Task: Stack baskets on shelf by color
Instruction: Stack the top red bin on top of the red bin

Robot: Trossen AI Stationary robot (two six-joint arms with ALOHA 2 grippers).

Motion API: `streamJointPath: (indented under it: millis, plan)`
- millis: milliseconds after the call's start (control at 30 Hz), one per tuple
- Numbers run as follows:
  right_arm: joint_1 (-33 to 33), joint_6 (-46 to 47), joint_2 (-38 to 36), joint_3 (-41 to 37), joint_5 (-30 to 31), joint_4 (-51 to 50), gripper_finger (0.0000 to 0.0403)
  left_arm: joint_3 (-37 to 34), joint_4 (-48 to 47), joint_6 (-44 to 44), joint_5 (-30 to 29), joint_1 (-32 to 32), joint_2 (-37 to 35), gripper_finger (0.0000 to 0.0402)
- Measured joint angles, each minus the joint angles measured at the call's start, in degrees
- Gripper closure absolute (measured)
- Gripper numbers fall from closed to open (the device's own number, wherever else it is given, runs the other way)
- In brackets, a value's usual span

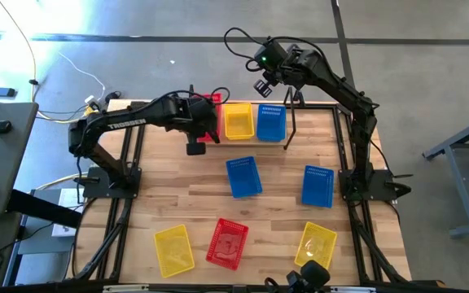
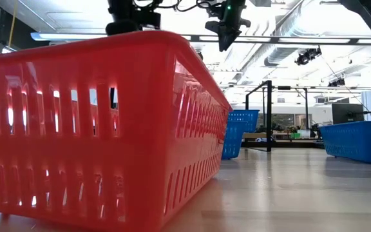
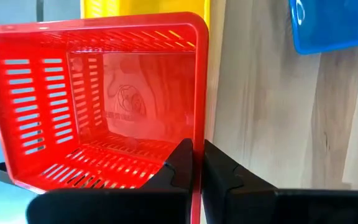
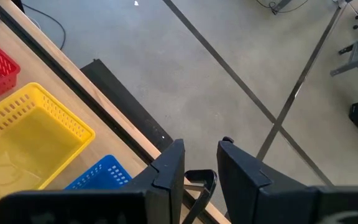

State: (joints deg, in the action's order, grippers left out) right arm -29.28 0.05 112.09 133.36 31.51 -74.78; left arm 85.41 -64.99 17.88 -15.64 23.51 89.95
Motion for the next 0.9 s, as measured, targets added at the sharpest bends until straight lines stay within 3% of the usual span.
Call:
streamJointPath:
  millis: [900]
  plan:
    - [0.0,0.06,0.0,0.0,-0.46,-0.02,0.032,-0.03,-1.68,4.45,-5.83,0.24,8.24,0.0401]
